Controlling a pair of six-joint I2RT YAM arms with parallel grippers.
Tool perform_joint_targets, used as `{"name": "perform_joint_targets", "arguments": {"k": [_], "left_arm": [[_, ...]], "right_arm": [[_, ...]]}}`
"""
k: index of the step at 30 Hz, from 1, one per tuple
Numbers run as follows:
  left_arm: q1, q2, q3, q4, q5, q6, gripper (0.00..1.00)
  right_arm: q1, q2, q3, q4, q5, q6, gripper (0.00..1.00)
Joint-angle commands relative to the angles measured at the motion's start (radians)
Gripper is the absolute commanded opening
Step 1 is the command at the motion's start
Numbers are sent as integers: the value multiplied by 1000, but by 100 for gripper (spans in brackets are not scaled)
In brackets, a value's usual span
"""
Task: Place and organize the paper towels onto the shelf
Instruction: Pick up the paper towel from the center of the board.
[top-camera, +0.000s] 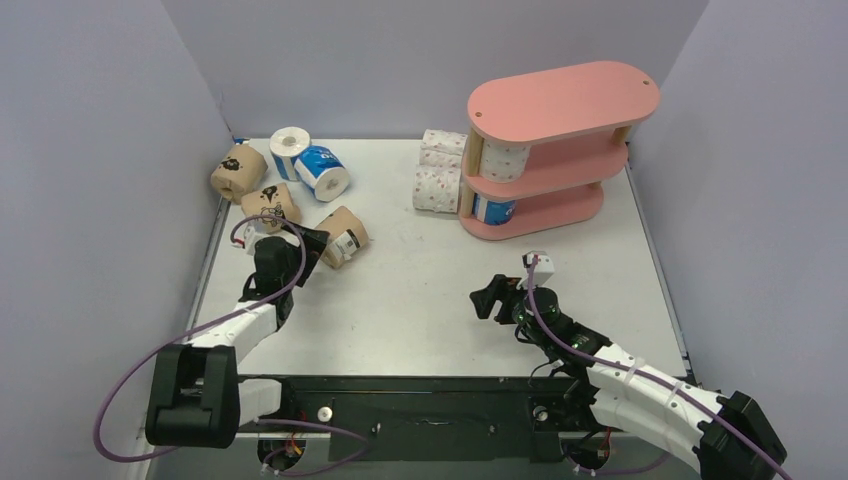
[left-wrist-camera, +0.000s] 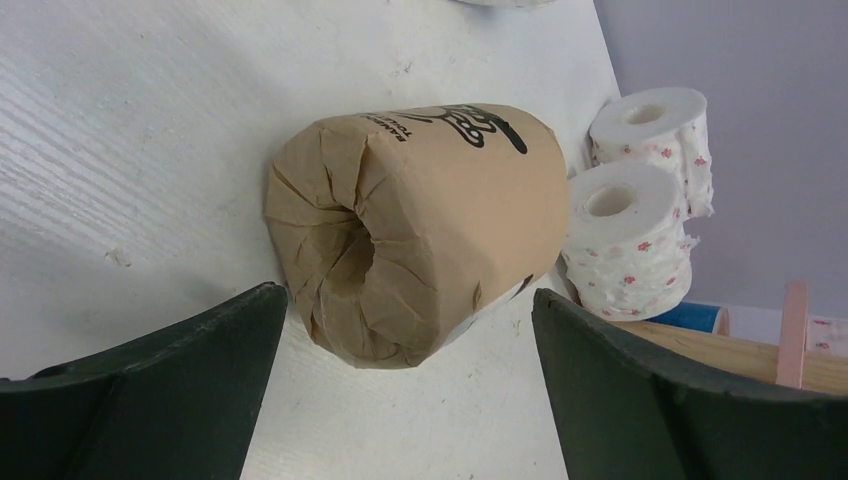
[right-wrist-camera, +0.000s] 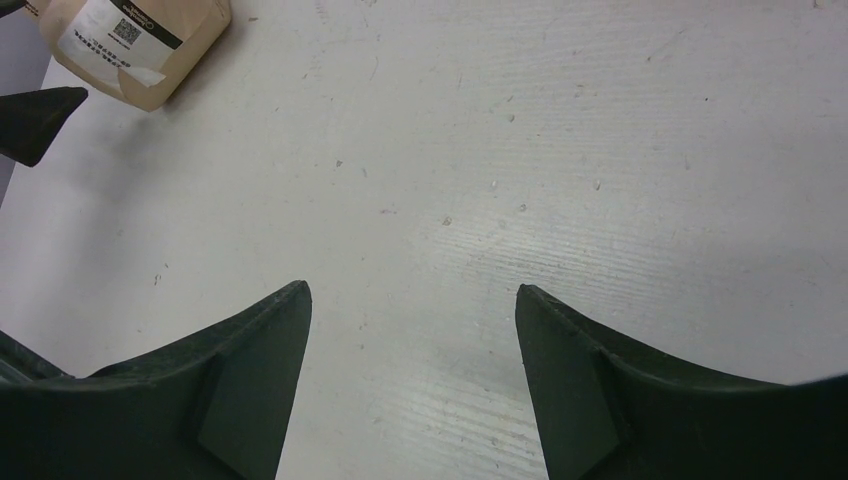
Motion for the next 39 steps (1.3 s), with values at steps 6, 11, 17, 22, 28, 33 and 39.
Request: {"name": "perform_joint_targets", "arguments": {"k": [6,11,17,22,28,33,39], "left_arm": [[5,130,-7,252,-18,-66,87],[5,181,1,324,16,-80,80],[5,240,4,389,44,-90,67],[6,280,0,436,79,-100,62],[5,290,-6,481,110,-101,44],[5,239,-13,475,124,-91,30],[-3,84,12,318,142,-35,25]], "right_arm": [[5,-35,-13,25,29,-16,70],[6,-27,-14,27,34,-16,70],[5,-15,-14,33,35,-15,69],[5,-15,-16,32,37,-15,69],[6,-22,-16,24,42,-15,68],[5,-31,-15,14,47,-16,68],[6,-50,-5,-13,62,-16,67]]}}
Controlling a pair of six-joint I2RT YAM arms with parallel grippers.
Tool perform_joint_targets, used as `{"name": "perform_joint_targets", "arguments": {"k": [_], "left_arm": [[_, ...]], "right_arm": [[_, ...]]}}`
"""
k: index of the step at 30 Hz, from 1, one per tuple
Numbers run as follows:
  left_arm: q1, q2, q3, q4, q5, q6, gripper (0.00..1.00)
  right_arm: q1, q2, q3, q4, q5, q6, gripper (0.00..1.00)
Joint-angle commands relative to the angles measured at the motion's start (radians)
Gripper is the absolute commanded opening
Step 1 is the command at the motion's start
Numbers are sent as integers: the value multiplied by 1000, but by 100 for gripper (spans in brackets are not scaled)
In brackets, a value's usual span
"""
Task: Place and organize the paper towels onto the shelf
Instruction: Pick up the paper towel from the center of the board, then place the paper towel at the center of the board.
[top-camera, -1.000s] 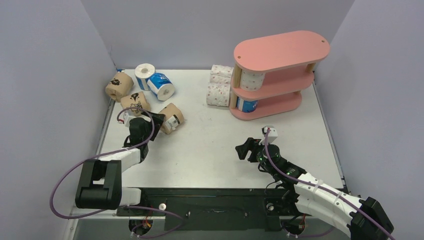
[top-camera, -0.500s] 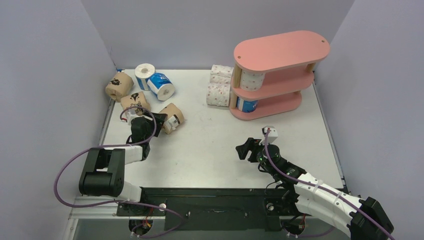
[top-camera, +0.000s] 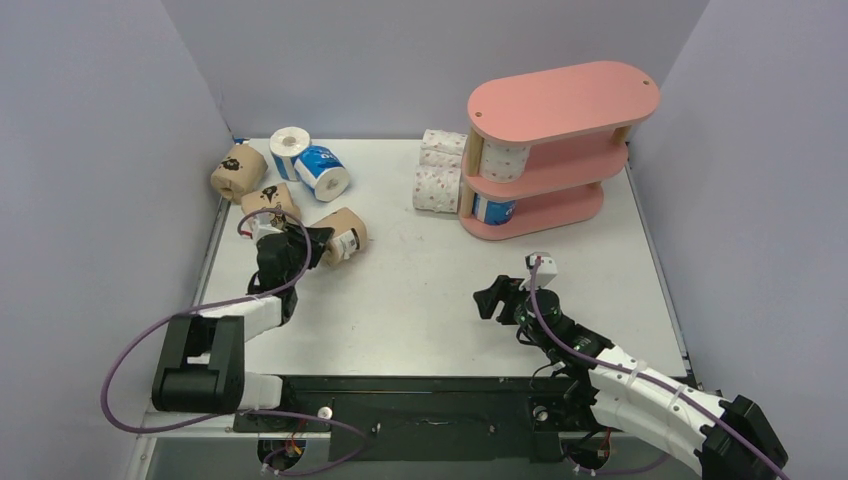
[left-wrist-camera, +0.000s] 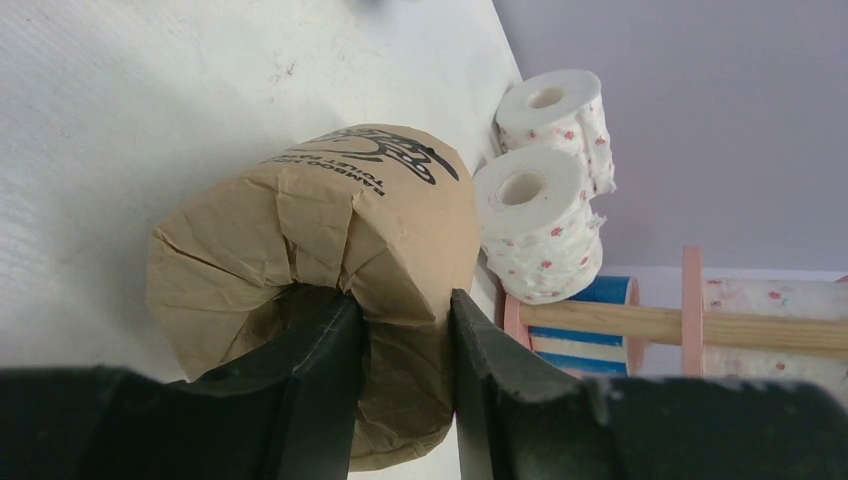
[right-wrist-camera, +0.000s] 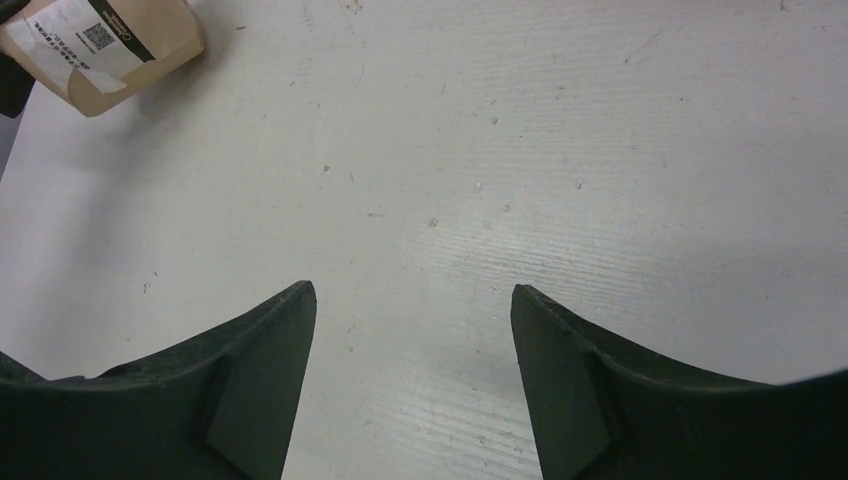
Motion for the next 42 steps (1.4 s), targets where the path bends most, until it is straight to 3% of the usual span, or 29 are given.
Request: {"name": "perform_joint_targets", "arguments": {"k": [1,4,10,15,20,23,29,37,42], "left_arm": [[-9,-152,57,-158,30,91,25],[-71,-246,160,-488,-7,205,24],[-270,-341,410,-877,-129,461,25],[-433,-295,585,-1092,-193,614,25],[-653,-147,775,-1269,-302,727,25],[-783,-18,868,-1335,-370,775,25],[-903,167,1000,-1405,-390,840,25],[-963,257,1032,-1386,-391,859,27],[-970,260,1008,-1353,-378,858,35]], "right_arm": [[6,-32,13,-12,42,-15,67],[5,-43,33,-62,87,-1,65],[5,-49,87,-168,167,6,65],[6,-58,137,-246,223,-14,66],[5,-62,191,-338,306,5,65],[6,-57,209,-395,375,26,65],[5,-54,225,-481,446,59,69],[4,-54,224,-506,440,60,70],[4,-53,228,-503,438,50,70]]}}
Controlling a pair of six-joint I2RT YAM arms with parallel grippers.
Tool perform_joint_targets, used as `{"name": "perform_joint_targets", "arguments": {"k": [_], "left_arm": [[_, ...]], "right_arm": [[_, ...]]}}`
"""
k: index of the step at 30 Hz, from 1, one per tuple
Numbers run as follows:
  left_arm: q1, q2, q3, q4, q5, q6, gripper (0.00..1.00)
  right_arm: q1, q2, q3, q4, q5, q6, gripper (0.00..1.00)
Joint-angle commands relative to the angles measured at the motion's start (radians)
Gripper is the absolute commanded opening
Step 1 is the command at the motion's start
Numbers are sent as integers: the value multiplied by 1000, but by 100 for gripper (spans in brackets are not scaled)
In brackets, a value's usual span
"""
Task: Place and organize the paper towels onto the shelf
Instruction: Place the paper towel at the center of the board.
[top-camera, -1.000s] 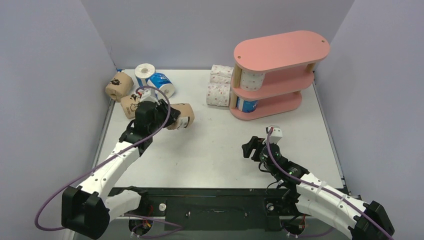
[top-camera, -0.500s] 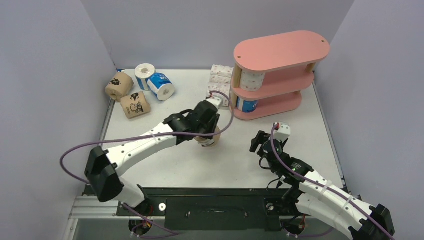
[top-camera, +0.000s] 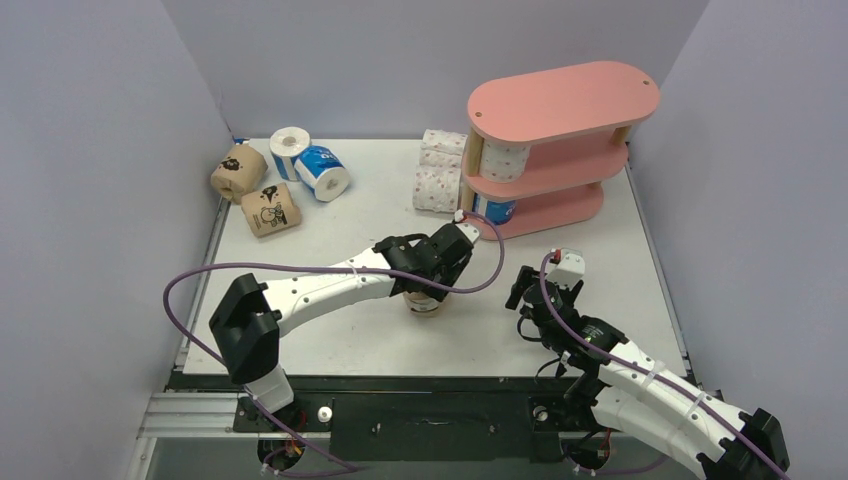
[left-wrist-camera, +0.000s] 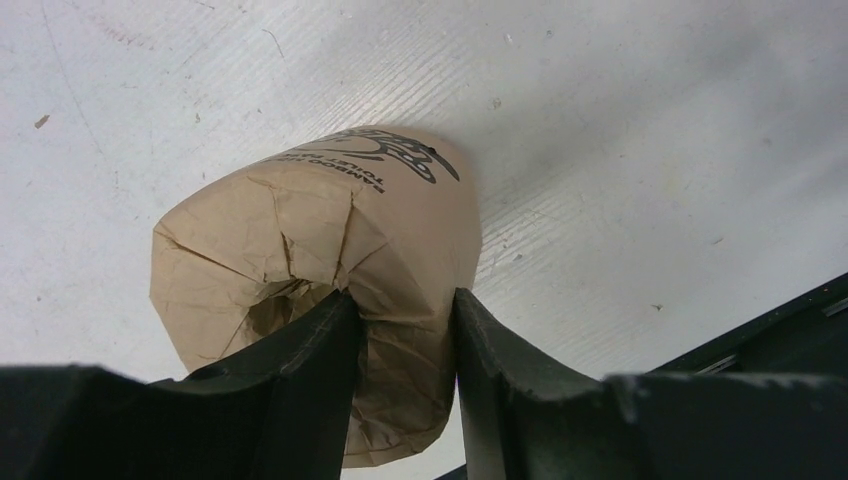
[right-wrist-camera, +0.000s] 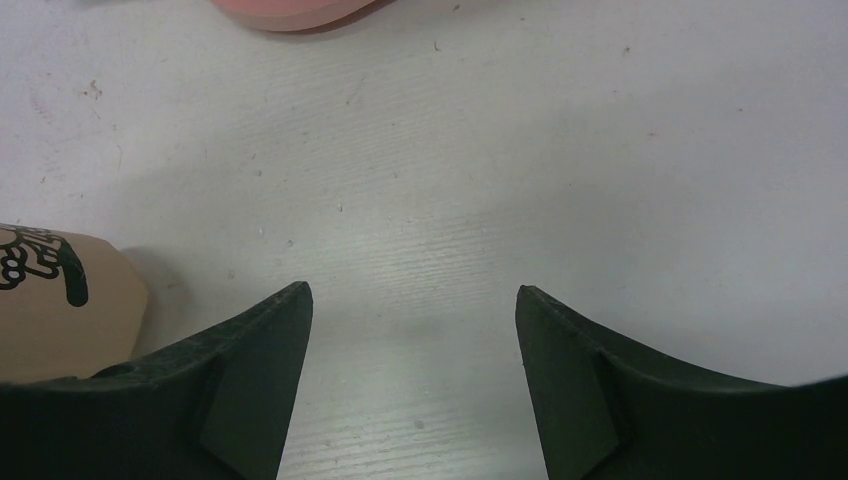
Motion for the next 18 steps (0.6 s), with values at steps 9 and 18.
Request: {"name": "perform_joint_targets", "arguments": {"k": [9,18], "left_arm": [[-8,-49,25,53,-34,2,60],[30,-334,-87,104,-184,-126,97]], "right_arm": [[4,-4,66,-2,3,-17,73],[-85,51,171,63,-335,-3,84]]}}
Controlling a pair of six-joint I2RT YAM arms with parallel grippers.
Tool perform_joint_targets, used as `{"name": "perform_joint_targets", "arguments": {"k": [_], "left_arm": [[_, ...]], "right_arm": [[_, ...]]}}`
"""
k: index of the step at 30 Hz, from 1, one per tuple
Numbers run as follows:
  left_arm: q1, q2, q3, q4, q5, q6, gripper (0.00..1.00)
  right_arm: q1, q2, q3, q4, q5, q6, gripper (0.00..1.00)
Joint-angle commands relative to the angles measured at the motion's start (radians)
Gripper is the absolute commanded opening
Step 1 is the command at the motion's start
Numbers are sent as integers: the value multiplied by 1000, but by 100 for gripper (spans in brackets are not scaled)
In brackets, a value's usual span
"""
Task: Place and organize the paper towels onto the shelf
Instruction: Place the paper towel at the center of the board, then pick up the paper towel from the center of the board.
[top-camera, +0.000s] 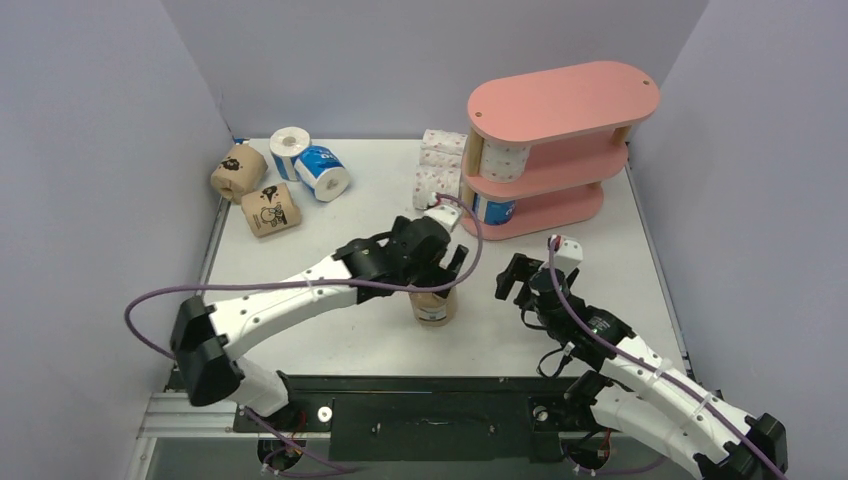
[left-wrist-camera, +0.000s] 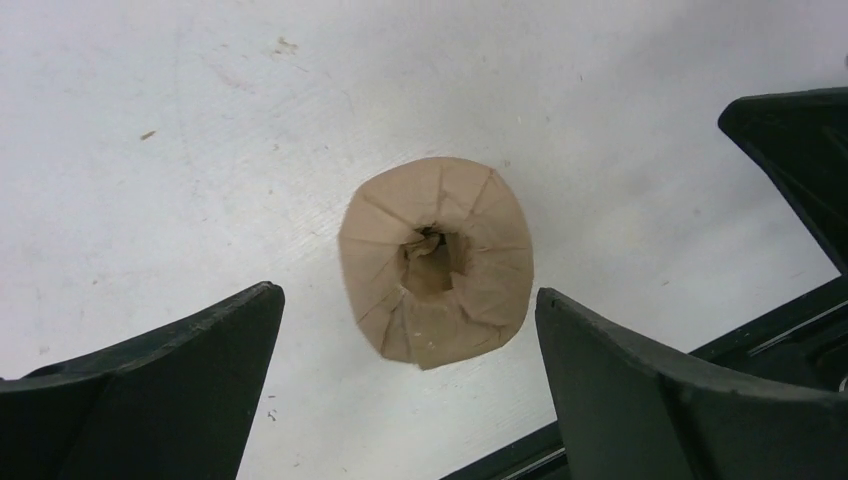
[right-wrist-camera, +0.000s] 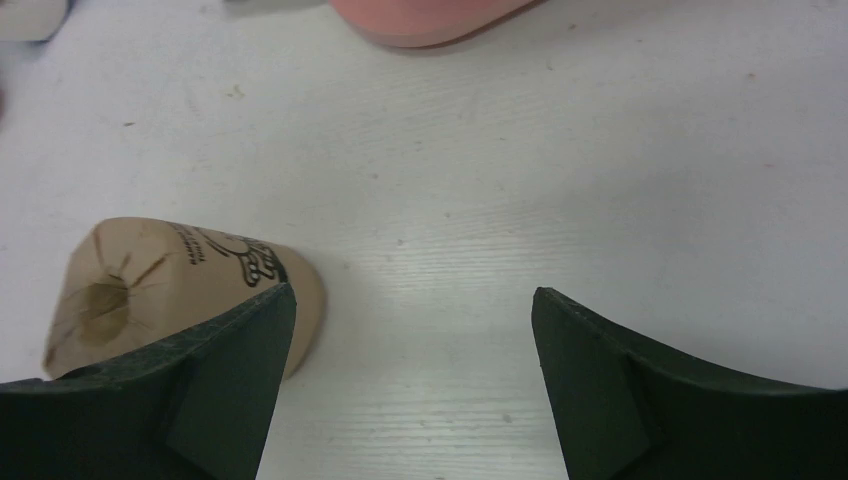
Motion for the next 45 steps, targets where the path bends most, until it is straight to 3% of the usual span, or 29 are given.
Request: {"name": "perform_joint_targets", "arguments": {"k": [1,5,9,13,20,34,45], "left_arm": [[72,-226,-84,87,-112,-139,97],[272,-418,-274,175,8,-305,96],[431,-601,-464,239,91,-403,96],[513,-760,-605,275,124,-442,96],[561,-873,-707,324,123,-477,96],[592,-839,-752,335,179,-460,96],[610,-852,-766,336,192,-459,96]], "right_arm": [[-80,60,97,92,-318,5,84],[-123,172,163,142,-546,-4,84],[-113,291,221,158,-592,-19,82],[-78,386,283,135,-581,-36,81],[-14,502,366,116,-548,-33,79],[58,670,471,4,-444,-63,72],[73,704,472,8,-403,-53,63]]}}
